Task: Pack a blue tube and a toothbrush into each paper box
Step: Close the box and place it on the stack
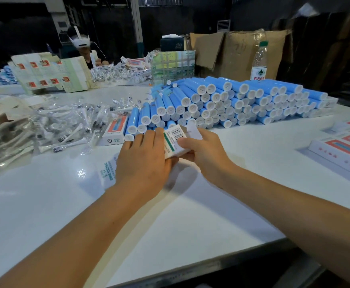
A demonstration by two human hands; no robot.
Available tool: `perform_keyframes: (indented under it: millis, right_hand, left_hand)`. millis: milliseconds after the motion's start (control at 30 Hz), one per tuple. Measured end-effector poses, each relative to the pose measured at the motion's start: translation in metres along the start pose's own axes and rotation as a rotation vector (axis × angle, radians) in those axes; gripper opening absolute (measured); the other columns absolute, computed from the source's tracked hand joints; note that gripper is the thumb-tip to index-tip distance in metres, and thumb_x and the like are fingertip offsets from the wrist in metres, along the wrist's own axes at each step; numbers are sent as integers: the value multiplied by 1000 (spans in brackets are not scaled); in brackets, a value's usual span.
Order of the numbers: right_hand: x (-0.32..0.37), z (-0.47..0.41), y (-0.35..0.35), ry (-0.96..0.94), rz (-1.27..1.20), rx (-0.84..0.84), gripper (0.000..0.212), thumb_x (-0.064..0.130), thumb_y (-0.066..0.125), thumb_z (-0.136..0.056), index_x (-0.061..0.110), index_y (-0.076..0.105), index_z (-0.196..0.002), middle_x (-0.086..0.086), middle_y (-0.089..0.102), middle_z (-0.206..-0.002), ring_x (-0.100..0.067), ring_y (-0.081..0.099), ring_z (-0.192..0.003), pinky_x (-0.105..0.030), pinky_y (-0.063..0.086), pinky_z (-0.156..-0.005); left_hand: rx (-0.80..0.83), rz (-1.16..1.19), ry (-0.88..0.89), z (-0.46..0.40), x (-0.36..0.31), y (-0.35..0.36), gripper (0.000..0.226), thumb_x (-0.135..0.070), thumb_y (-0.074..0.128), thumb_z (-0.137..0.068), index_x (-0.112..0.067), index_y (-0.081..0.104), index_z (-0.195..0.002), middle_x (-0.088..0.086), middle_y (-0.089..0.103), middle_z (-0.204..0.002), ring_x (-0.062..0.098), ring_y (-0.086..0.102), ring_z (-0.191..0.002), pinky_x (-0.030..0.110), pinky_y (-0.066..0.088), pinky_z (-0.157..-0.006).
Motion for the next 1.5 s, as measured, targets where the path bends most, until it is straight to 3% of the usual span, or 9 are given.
perform_keyframes:
  millis: [100,233,333,467,667,1067,1300,1433,1500]
  right_hand:
    - [12,14,5,-286,701,-52,16,13,49,-94,12,61,-104,-7,68,-98,-17,64,-84,-31,54,-68]
    - [13,22,16,-379,849,-23,23,21,40,-99,11,50,-117,-7,63,-99,-22,59,-84,-37,49,-71]
    - [9,21,15,-282,641,24,31,30,40,-100,13,56,-120,-5,66,-96,-23,62,-86,-35,50,-76]
    - [-1,8,8,16,30,77,29,21,43,-100,13,70,-92,-6,74,-89,-18,70,-85,-33,58,-82]
    - [-1,8,6,31,-91,114,20,4,48,-96,8,64,-108,-8,71,-94,-17,70,-83,-32,59,-77]
    - [1,8,3,-12,-7,82,39,-1,40,-97,19,69,-80,2,74,-75,-12,71,-74,-24,57,-64]
    - [6,12,6,-146,144,79,49,-2,30,-93,32,65,-86,11,73,-77,-7,69,-81,-18,54,-66]
    - [9,13,7,-213,276,67,37,4,37,-96,21,64,-114,2,69,-98,-23,64,-98,-38,57,-83]
    - [14,14,5,-270,407,18,31,10,44,-96,24,68,-109,-1,69,-96,-28,62,-94,-48,53,-84]
  left_hand:
    - [-11,-21,23,3,-7,-4,75,-53,33,-86,1,40,-138,15,55,-120,33,53,-105,41,38,-82]
    - [21,-79,12,4,-9,0,80,-55,13,-82,-7,22,-145,7,43,-134,24,42,-117,34,31,-90]
    - [45,-82,4,5,-4,-1,75,-52,23,-85,-3,31,-142,12,49,-130,29,47,-113,38,35,-87]
    - [-49,-31,24,6,1,-3,61,-34,67,-81,7,53,-124,22,62,-103,39,59,-89,44,46,-72]
    - [-73,-37,60,5,2,-3,62,-32,73,-77,6,55,-122,21,63,-102,38,61,-86,44,47,-70]
    - [-116,-42,99,8,-2,-9,63,-38,65,-78,8,57,-120,21,64,-100,37,62,-83,40,48,-67]
    - [-113,-44,81,7,-4,-10,66,-36,75,-75,7,56,-121,21,64,-100,38,61,-85,41,48,-69]
    - [-125,-44,46,7,0,-10,67,-38,72,-79,5,52,-127,20,62,-109,38,59,-95,43,46,-75]
    - [-107,-50,0,5,5,-9,69,-43,62,-85,1,44,-135,18,57,-119,35,54,-106,44,41,-81]
Point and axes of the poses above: each hand's wrist, its own z-axis away from the middle knuckle, its own y-axis out of the palm, x = y × z, the point moved 7 cm from there along -z, towards the middle knuckle
